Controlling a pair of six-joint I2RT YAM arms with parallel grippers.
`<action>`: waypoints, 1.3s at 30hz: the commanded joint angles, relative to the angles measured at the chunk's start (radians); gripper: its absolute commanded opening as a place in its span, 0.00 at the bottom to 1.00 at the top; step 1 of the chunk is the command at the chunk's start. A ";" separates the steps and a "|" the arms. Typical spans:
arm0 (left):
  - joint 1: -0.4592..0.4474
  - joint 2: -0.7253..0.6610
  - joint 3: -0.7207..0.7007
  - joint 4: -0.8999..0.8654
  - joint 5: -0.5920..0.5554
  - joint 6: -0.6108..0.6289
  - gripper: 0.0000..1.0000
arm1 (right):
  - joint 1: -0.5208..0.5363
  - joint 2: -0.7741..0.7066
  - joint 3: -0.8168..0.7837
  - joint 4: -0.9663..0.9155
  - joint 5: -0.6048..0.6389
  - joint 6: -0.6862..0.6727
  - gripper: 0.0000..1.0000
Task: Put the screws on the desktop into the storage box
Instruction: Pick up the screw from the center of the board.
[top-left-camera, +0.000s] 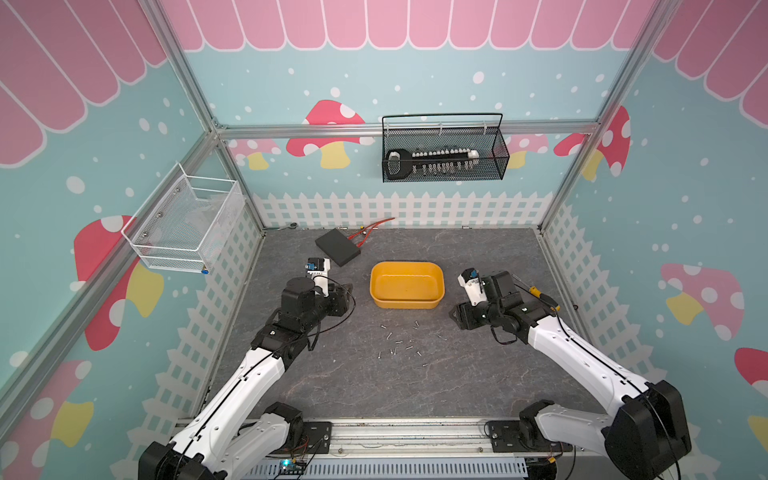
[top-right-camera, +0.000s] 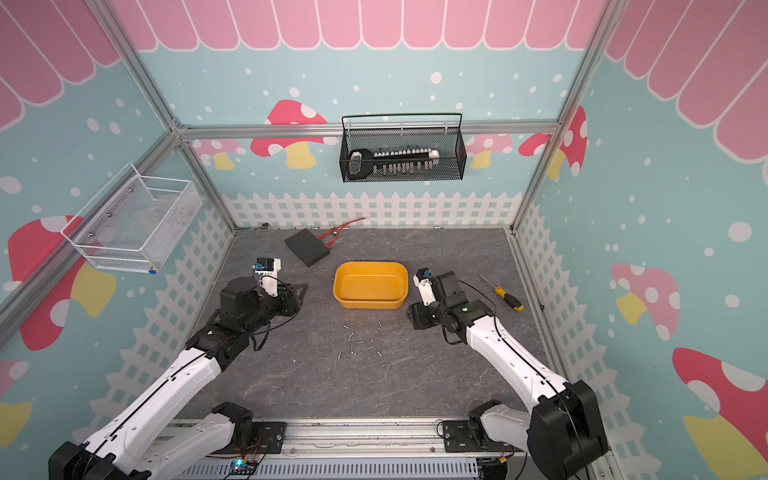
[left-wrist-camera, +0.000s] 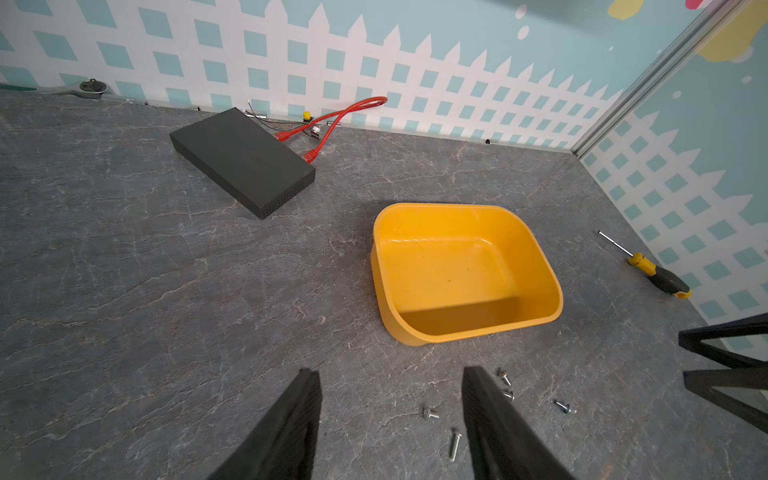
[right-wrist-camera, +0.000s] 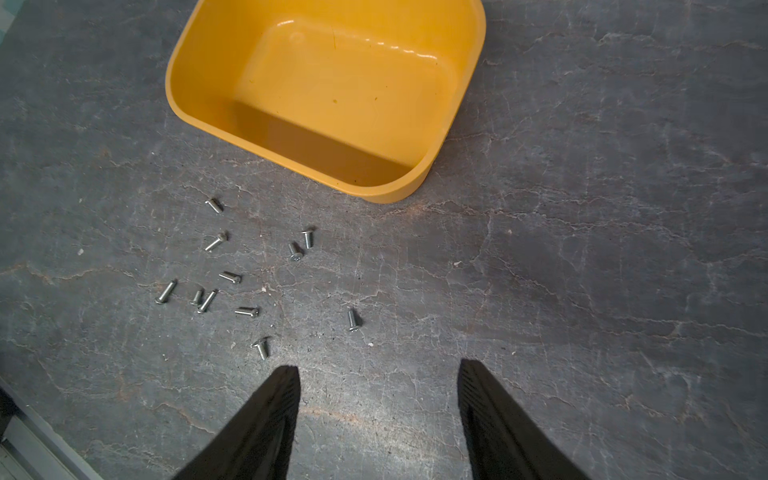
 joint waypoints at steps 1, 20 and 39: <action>0.000 0.015 0.020 -0.032 0.008 -0.005 0.51 | 0.024 0.033 0.011 0.022 0.025 0.008 0.69; -0.001 0.145 0.054 -0.090 0.078 -0.005 0.32 | 0.080 0.261 0.021 0.040 0.026 -0.002 0.54; -0.001 0.163 0.058 -0.097 0.086 -0.002 0.33 | 0.112 0.390 0.052 0.018 0.033 -0.047 0.51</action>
